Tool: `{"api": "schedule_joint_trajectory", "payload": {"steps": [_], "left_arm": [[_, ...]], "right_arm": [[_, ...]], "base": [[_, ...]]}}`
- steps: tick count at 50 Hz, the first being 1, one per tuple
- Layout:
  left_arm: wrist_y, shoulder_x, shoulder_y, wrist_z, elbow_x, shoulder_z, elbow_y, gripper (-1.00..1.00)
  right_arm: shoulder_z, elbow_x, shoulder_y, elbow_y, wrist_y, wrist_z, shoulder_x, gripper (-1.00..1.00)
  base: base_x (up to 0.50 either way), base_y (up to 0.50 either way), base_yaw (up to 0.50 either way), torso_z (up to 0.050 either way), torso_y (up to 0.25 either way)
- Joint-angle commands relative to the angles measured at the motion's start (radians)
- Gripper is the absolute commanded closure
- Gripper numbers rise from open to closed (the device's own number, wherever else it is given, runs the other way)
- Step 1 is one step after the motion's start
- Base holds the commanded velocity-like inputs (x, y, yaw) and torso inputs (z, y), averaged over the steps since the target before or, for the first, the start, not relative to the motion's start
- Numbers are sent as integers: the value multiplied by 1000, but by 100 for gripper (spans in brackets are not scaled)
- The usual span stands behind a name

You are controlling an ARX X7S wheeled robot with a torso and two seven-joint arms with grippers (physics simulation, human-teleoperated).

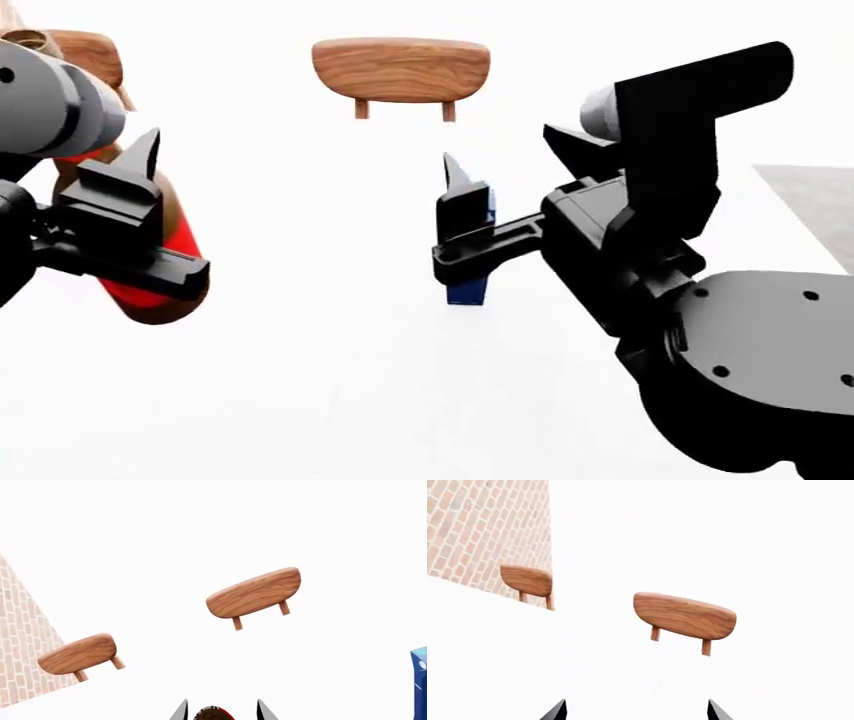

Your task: Move the drinks to the dining counter.

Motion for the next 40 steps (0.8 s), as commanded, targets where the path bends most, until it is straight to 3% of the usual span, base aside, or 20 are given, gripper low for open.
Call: {"api": "schedule_joint_trajectory", "payload": {"steps": [1, 11, 40], "left_arm": [[17, 10, 31, 5, 17, 19, 10, 100], [-30, 38, -28, -26, -44, 55, -20, 100], [-27, 9, -1, -46, -87, 121, -29, 100]], "right_arm": [[65, 117, 155, -111, 45, 94, 13, -100], [109, 175, 245, -130, 52, 130, 8, -100], [108, 146, 212, -126, 53, 133, 43, -100]], "base": [[0, 0, -3, 0, 0], [0, 0, 0, 0, 0], [0, 0, 0, 0, 0]]}}
